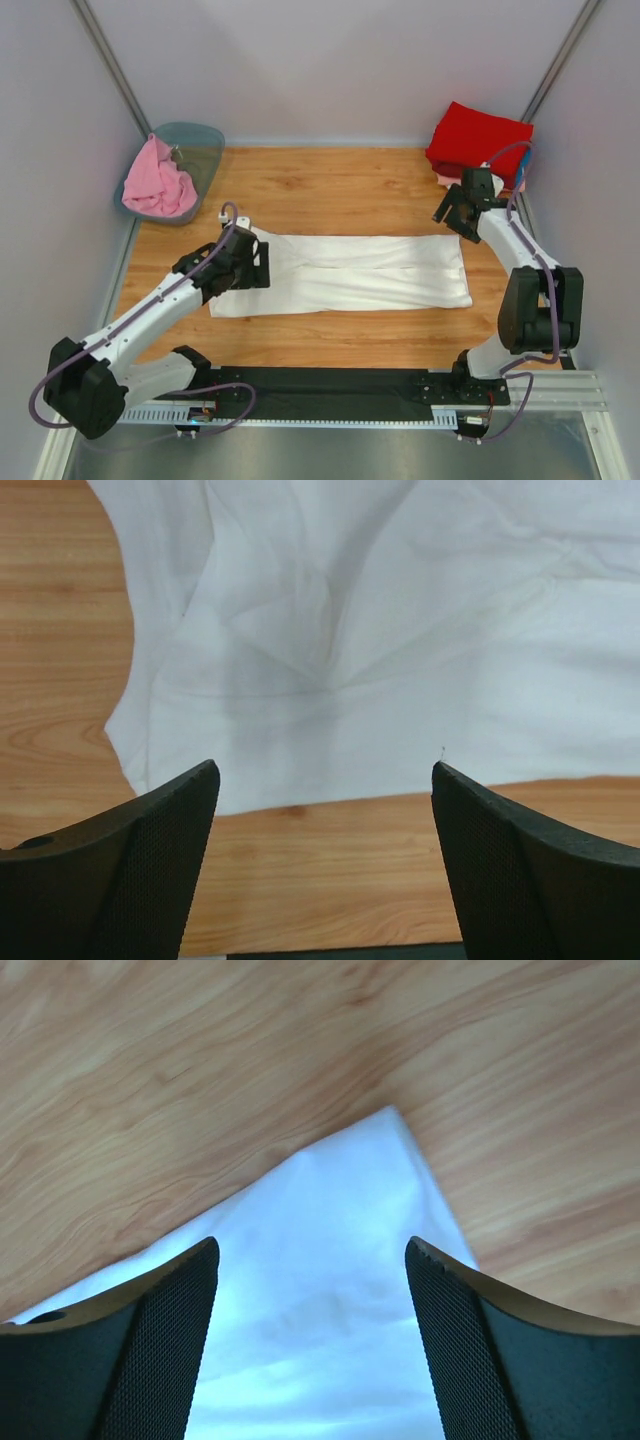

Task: Fold and stack the t-shirts
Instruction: Fold the tshirt

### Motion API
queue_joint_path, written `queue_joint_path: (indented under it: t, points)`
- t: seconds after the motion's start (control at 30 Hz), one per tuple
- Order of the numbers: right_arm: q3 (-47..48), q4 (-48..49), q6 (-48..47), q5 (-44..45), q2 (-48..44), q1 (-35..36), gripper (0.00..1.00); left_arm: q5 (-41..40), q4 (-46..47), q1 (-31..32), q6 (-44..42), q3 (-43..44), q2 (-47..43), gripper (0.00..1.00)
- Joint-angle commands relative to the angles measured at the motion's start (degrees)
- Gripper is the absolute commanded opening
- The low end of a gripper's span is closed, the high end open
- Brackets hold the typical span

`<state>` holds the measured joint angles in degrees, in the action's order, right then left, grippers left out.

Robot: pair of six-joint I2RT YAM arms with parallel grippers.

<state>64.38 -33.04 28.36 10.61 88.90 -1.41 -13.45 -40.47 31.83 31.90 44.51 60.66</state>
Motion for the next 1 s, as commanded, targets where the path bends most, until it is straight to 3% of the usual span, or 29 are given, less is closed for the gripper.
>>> queue_joint_path:
  t: [0.0,0.17,0.4,0.5,0.6,0.67,0.73,0.8,0.87,0.97]
  points:
    - [2.3,3.3,-1.4,-6.4,2.2,6.6,0.76,-5.9,8.5,0.0,2.1,1.0,4.1,0.92]
    - [1.0,4.7,-1.5,-9.6,7.9,12.1,0.73,-7.2,12.9,-1.2,2.5,3.4,18.3,0.80]
    - [-3.9,5.5,-0.2,-11.1,12.4,17.9,0.73,-4.7,17.7,-3.6,1.4,6.2,31.9,0.78]
    - [-7.8,5.4,0.8,-10.7,12.0,23.3,0.73,-3.7,16.9,-5.1,-0.2,10.1,36.4,0.62]
    - [-13.1,5.8,2.4,-12.5,10.3,29.3,0.73,-3.1,15.9,-7.1,-2.3,14.9,38.9,0.57]
    - [-16.0,6.8,5.1,-14.3,8.1,34.2,0.73,-2.1,14.6,-8.0,-3.9,20.6,42.1,0.57]
    - [-19.5,8.5,10.7,-15.6,6.4,38.1,0.73,-1.8,11.1,-9.0,-6.5,30.1,48.2,0.56]
    - [-21.0,10.5,16.1,-17.6,4.1,46.6,0.73,-0.9,8.6,-9.1,-8.5,42.1,53.0,0.52]
    - [-18.7,10.4,22.2,-18.1,2.8,55.1,0.75,2.8,8.8,-9.1,-11.5,48.8,59.1,0.50]
    - [-11.2,6.6,23.7,-16.9,1.3,62.8,0.77,8.7,7.3,-9.0,-13.9,63.2,67.3,0.50]
